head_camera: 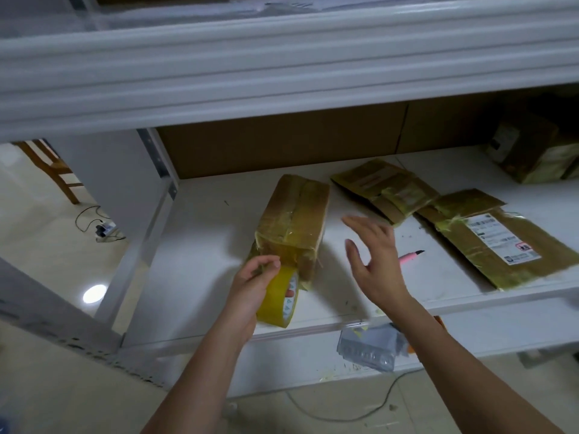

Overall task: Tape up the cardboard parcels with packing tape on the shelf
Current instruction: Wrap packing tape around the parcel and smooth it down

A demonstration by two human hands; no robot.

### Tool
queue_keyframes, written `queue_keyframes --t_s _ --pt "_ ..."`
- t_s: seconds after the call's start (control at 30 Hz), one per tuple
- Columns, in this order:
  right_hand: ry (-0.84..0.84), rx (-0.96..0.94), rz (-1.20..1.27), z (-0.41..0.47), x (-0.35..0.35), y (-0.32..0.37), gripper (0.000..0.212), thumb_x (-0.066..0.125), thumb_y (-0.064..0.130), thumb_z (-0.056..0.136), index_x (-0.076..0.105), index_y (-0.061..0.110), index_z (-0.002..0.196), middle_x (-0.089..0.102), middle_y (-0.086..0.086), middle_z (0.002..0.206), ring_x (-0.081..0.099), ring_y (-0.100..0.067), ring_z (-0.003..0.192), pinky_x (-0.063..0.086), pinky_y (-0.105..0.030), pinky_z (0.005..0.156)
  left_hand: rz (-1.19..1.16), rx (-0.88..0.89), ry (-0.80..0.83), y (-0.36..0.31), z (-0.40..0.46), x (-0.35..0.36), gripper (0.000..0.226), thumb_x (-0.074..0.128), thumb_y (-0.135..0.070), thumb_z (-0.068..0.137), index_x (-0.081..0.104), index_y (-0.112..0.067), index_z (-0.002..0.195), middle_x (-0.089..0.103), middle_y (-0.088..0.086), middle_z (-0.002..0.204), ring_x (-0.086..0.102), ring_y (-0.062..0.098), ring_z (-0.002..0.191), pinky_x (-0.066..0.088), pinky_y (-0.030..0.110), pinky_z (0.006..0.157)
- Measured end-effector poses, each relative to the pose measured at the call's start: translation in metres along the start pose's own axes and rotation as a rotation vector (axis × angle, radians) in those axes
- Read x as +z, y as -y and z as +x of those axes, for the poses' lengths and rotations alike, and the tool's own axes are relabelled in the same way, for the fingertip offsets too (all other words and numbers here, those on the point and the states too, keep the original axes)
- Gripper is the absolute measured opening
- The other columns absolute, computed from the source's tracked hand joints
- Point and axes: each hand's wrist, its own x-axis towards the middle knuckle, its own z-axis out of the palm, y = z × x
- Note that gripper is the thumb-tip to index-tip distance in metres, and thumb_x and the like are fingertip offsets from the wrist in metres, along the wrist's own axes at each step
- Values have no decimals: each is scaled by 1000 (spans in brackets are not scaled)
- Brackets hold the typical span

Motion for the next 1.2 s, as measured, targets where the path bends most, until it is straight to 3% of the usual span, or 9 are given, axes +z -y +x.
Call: queue_keyframes --t_s 0.07,0.17,0.37,0.5,0.67,0.83,1.03,1.1,1.2 --pt "3 214 -259 -15 -6 -25 48 57 -1 88 59 15 133 53 -14 124 37 -30 117 46 -41 88 -4 -6 -4 0 -1 0 13 68 -21 90 69 -17 102 74 11 103 73 29 82 58 44 80" --pt "292 484 -600 -25 -18 -49 56 45 1 92 45 23 144 42 -15 123 30 -32 117 42 -33 75 -12 -7 3 -2 -5 1 10 65 -16 92 68 -14 101 74 7 90 71 17 59 58 28 59" --pt "409 181 -970 -30 -32 -67 19 63 20 86 67 22 105 61 0 99 49 -23 101 43 -31 81 -7 -20 -43 -4 -7 6 10 64 -18 92 71 -19 99 73 10 104 69 35 99 55 49 91" --pt "84 115 -594 -33 -38 -57 17 74 10 73 63 13 86 58 -4 75 52 -26 73 36 -28 54 43 3 -73 -4 -9 7 8 66 -20 92 72 -24 92 72 7 105 68 34 100 54 53 92" --pt "-184 61 193 -11 -47 13 9 59 17 90 54 13 85 56 3 74 54 -13 67 40 -20 60 31 14 -115 -1 -10 8 4 67 -23 91 71 -23 90 72 8 104 67 32 101 52 53 95" --pt "17 -112 421 -1 -38 62 20 65 18 91 65 10 109 66 5 88 64 -13 76 47 -21 65 11 33 -144 3 -6 7 4 67 -19 91 68 -20 87 70 9 99 65 26 91 52 38 81" --pt "256 -267 400 7 -7 63 7 70 8 84 72 8 91 67 0 81 65 -18 74 53 -33 68 -40 51 -153 7 -3 8 7 62 -10 93 68 -14 90 71 11 92 65 20 82 52 28 72" --pt "311 -270 365 7 0 58 6 67 13 83 71 9 85 67 -2 78 66 -20 74 54 -40 84 -50 50 -169 9 -1 7 7 63 -12 93 68 -15 89 71 9 90 64 20 82 52 28 73" --pt "353 -265 338 8 7 55 9 63 17 80 69 10 80 67 -1 74 65 -17 71 43 -32 107 -60 44 -184 10 0 6 7 63 -14 93 68 -16 88 70 8 90 63 19 82 50 28 74"
